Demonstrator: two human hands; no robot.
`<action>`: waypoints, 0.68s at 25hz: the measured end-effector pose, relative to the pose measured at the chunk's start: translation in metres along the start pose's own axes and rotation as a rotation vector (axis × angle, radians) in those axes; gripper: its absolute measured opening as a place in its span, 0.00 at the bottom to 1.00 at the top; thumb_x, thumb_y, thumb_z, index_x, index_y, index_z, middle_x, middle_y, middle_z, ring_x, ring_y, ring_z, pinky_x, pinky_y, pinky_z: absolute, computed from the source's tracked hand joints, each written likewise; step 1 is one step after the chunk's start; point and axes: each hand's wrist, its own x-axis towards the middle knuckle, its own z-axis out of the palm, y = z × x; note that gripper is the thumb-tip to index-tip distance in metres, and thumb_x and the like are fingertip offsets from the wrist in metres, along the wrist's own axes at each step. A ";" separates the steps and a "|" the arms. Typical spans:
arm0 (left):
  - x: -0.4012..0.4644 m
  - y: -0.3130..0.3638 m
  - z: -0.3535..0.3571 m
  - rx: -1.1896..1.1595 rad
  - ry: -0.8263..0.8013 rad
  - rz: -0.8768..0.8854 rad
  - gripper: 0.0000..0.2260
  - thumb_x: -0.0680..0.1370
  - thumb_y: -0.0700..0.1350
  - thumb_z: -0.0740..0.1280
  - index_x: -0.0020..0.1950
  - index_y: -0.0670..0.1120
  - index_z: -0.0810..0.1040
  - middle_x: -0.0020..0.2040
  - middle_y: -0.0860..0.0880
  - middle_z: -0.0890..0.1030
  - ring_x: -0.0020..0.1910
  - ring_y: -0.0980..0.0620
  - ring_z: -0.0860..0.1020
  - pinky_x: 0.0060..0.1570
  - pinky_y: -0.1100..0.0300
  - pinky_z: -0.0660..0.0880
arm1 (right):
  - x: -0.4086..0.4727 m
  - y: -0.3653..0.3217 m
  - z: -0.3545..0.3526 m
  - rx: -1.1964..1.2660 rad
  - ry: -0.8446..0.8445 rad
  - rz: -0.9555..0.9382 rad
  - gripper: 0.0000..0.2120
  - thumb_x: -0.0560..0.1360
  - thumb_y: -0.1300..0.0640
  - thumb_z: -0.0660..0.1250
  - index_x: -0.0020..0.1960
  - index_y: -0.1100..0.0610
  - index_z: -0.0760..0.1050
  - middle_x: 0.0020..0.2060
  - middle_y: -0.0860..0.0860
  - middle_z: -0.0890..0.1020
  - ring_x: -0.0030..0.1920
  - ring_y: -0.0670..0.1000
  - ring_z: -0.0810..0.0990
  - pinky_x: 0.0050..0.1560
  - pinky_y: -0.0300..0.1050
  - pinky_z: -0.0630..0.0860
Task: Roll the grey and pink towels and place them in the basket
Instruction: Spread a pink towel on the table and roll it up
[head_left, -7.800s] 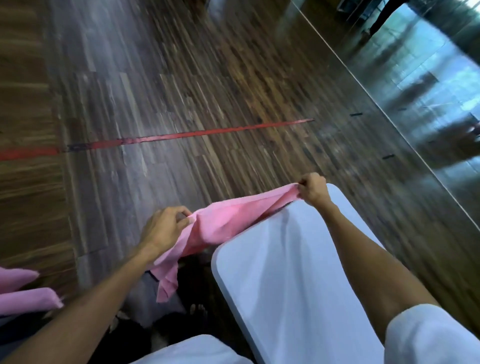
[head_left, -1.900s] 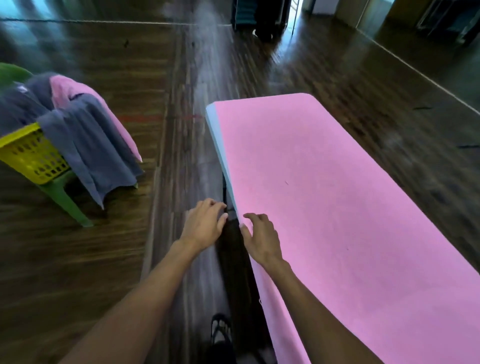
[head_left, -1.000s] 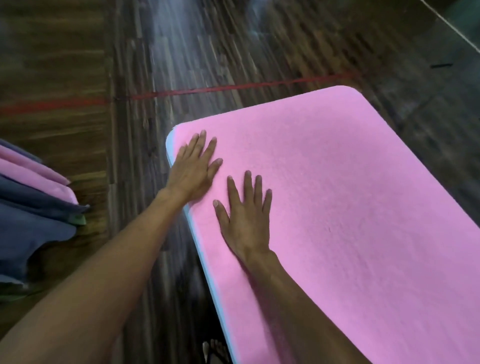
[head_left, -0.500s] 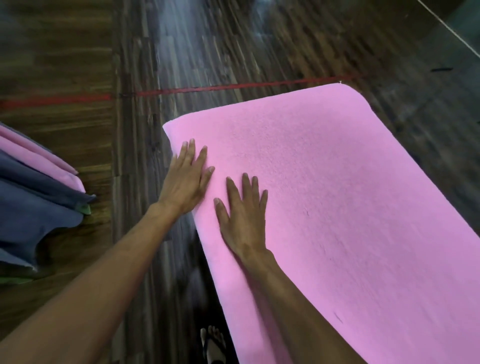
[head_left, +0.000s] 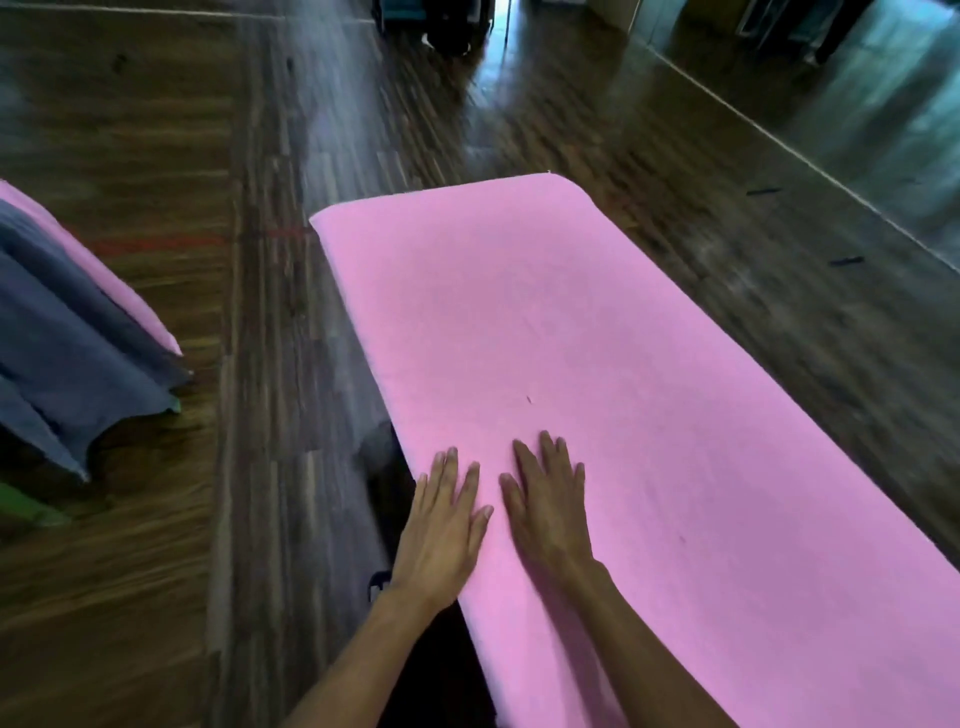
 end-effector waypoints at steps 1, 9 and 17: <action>-0.034 0.021 0.008 0.006 0.005 0.015 0.28 0.83 0.57 0.44 0.71 0.42 0.71 0.72 0.39 0.68 0.71 0.41 0.67 0.71 0.49 0.58 | -0.036 0.017 -0.004 -0.009 -0.004 0.004 0.26 0.83 0.43 0.47 0.79 0.48 0.53 0.80 0.52 0.47 0.79 0.52 0.40 0.77 0.55 0.38; -0.200 0.142 0.060 -0.001 -0.077 0.041 0.30 0.83 0.57 0.42 0.66 0.40 0.75 0.69 0.35 0.71 0.68 0.37 0.71 0.58 0.40 0.74 | -0.239 0.126 -0.036 -0.054 -0.136 0.031 0.30 0.81 0.38 0.43 0.78 0.49 0.56 0.79 0.54 0.50 0.79 0.54 0.46 0.77 0.54 0.46; -0.279 0.226 0.098 -0.015 -0.122 0.012 0.28 0.83 0.56 0.43 0.66 0.41 0.75 0.71 0.35 0.68 0.70 0.37 0.68 0.62 0.41 0.72 | -0.317 0.224 -0.081 -0.155 -0.169 -0.101 0.22 0.82 0.50 0.57 0.75 0.55 0.65 0.75 0.59 0.63 0.75 0.59 0.61 0.74 0.51 0.61</action>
